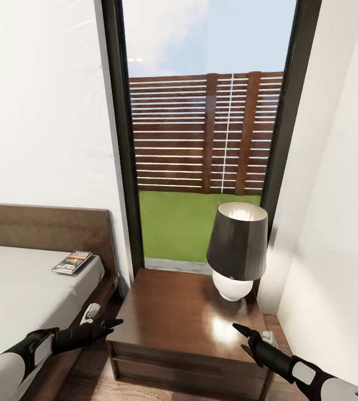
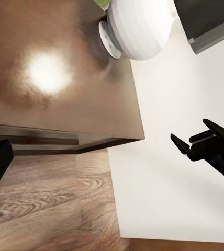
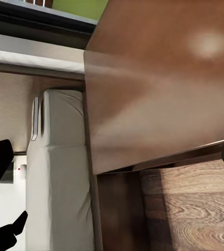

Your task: In the bedroom, move the book from the bed onto either nightstand, and place the two sandals side by side next to the bed.

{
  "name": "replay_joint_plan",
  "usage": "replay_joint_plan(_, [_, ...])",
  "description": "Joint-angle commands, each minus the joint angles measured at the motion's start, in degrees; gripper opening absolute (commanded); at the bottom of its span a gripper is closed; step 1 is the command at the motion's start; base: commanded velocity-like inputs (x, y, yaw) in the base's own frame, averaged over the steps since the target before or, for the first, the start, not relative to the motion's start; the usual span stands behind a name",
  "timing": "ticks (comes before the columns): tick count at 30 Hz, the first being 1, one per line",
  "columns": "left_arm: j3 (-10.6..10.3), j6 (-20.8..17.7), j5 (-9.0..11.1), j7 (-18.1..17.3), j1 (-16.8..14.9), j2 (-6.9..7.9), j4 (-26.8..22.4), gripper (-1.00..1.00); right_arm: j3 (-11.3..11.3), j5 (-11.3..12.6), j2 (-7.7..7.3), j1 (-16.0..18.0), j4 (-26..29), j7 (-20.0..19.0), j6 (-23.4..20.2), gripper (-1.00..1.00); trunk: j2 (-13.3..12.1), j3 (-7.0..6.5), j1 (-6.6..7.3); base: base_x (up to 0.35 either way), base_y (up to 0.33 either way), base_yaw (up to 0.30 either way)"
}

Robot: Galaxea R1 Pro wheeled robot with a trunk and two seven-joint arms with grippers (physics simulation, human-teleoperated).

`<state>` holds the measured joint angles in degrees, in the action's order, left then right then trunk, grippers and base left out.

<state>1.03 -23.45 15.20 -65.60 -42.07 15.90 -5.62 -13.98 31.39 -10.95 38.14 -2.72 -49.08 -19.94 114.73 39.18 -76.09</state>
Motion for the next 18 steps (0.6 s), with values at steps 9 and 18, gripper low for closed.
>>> replay_joint_plan(9, [0.03, -0.51, 0.10, -0.20, -0.03, -0.02, -0.01, 1.00, -0.42, 0.06, -0.03, 0.07, -0.18, -0.14, -0.52, 1.00, 0.03, 0.06, 0.01, 0.000, 0.000, 0.000])
replay_joint_plan(18, [0.03, -0.46, 0.10, -0.15, -0.03, -0.01, -0.01, 1.00, -0.34, 0.02, -0.03, 0.05, -0.06, -0.14, -0.55, 1.00, 0.03, 0.06, 0.01, 0.000, 0.000, 0.000])
